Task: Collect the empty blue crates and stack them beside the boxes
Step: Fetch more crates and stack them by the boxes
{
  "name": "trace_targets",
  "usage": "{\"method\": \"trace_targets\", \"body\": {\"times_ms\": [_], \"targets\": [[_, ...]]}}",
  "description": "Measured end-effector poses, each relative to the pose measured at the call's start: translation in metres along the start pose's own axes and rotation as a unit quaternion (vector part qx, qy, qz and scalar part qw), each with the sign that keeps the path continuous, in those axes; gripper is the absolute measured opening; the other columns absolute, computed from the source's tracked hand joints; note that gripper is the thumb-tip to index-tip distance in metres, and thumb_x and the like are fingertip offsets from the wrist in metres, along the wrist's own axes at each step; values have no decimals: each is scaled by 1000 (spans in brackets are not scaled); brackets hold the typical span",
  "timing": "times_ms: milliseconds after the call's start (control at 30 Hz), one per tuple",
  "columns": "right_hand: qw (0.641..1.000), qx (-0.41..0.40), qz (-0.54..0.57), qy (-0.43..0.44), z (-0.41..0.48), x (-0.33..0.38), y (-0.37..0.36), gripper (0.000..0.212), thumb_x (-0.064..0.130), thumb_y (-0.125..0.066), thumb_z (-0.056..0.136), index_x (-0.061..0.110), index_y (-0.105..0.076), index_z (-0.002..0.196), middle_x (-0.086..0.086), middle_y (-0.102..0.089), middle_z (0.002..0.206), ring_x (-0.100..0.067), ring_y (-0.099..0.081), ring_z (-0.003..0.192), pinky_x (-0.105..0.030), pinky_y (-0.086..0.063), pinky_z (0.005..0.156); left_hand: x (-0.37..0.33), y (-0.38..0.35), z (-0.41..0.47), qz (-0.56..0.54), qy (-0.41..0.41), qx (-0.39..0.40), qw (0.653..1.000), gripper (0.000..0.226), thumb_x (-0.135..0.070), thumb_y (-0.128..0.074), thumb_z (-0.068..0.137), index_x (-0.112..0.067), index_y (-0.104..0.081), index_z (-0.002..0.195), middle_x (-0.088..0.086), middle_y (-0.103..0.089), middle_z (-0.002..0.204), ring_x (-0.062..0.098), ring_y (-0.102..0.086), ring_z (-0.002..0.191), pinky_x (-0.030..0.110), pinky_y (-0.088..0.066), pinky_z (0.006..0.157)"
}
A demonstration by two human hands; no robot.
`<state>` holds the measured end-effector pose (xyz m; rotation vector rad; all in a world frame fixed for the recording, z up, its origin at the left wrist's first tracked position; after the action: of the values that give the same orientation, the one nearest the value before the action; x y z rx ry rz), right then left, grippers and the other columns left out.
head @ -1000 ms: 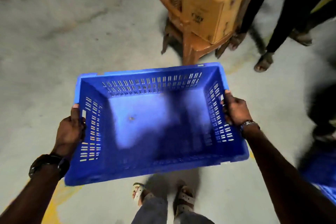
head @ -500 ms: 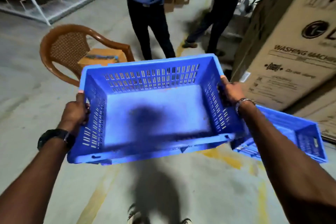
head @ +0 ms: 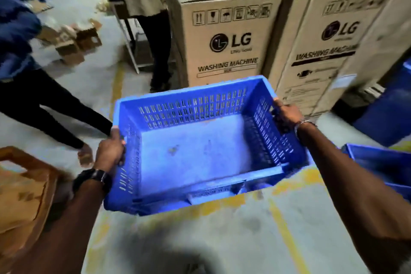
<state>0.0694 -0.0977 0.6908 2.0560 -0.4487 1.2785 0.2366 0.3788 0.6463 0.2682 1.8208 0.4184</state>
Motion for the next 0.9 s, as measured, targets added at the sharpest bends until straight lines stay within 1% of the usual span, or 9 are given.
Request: {"method": "trace_targets", "body": {"times_ms": [133, 267, 400, 533, 633, 700, 767, 833, 900], "targets": [[998, -50, -2, -26, 37, -3, 61, 51, 56, -50, 96, 11, -57, 73, -8, -47, 57, -16, -38, 29, -18, -31, 36, -43, -87, 25, 20, -5, 37, 999, 72, -78, -29, 91, -13, -51, 67, 2, -48, 43, 22, -41, 35, 29, -33, 49], [996, -74, -3, -42, 91, -6, 115, 52, 57, -48, 97, 8, -58, 81, -10, -46, 60, -15, -39, 29, -18, -32, 37, -79, -175, 38, 19, 0, 74, 997, 73, -82, -30, 82, -14, -52, 65, -3, -44, 35, 19, -38, 29, 28, -31, 47], [996, -86, -13, -36, 167, -22, 156, 56, 58, -47, 96, 5, -62, 87, -10, -51, 59, -15, -41, 29, -21, -35, 38, -106, -263, 45, 6, -8, 76, 997, 66, -69, -35, 99, -14, -52, 66, -4, -43, 40, 18, -36, 31, 23, -29, 43], [996, -78, -31, -42, 258, -41, 182, 54, 57, -48, 97, 8, -64, 78, -6, -58, 55, -15, -47, 32, -21, -38, 37, -111, -351, 60, -5, 2, 64, 998, 66, -68, -36, 99, -13, -51, 66, -6, -44, 38, 15, -35, 29, 24, -29, 45], [996, -57, -59, -47, 332, -59, 194, 53, 55, -46, 98, 8, -65, 81, -8, -58, 62, -22, -48, 44, -17, -35, 34, -103, -415, 72, -6, 14, 31, 999, 65, -64, -37, 101, -14, -51, 63, -6, -43, 36, 13, -36, 28, 26, -31, 47], [996, -42, -65, -45, 384, -73, 200, 55, 57, -45, 98, 7, -65, 86, -8, -56, 63, -18, -47, 40, -15, -33, 34, -96, -458, 79, 18, 23, 24, 999, 64, -63, -35, 103, -17, -51, 62, -6, -44, 34, 16, -41, 35, 30, -36, 53], [997, -21, -64, -45, 430, -90, 197, 60, 64, -47, 93, 8, -65, 81, -11, -59, 66, -18, -49, 38, -21, -40, 41, -83, -489, 90, 38, 42, 9, 998, 67, -68, -34, 100, -19, -52, 59, -3, -49, 38, 29, -47, 46, 36, -40, 59], [996, -3, -76, -48, 470, -111, 194, 69, 78, -50, 81, 12, -65, 74, -18, -64, 74, -26, -54, 51, -36, -47, 57, -70, -515, 101, 49, 49, -6, 998, 74, -76, -33, 93, -16, -54, 56, 15, -63, 59, 46, -61, 67, 45, -48, 65], [995, 5, -81, -51, 508, -138, 191, 66, 75, -52, 83, 12, -65, 70, -19, -65, 76, -29, -54, 57, -43, -46, 63, -51, -542, 114, 61, 63, -13, 996, 84, -86, -32, 85, -13, -58, 50, 32, -63, 75, 54, -64, 85, 58, -53, 78]]}}
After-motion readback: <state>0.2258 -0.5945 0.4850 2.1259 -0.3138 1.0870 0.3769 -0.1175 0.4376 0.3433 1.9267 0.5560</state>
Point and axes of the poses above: each hand's wrist, its own z-axis towards the middle knuckle, its own y-axis out of the back of the hand, x = y × z, the point moved 1 cm from there along z, towards the middle knuckle
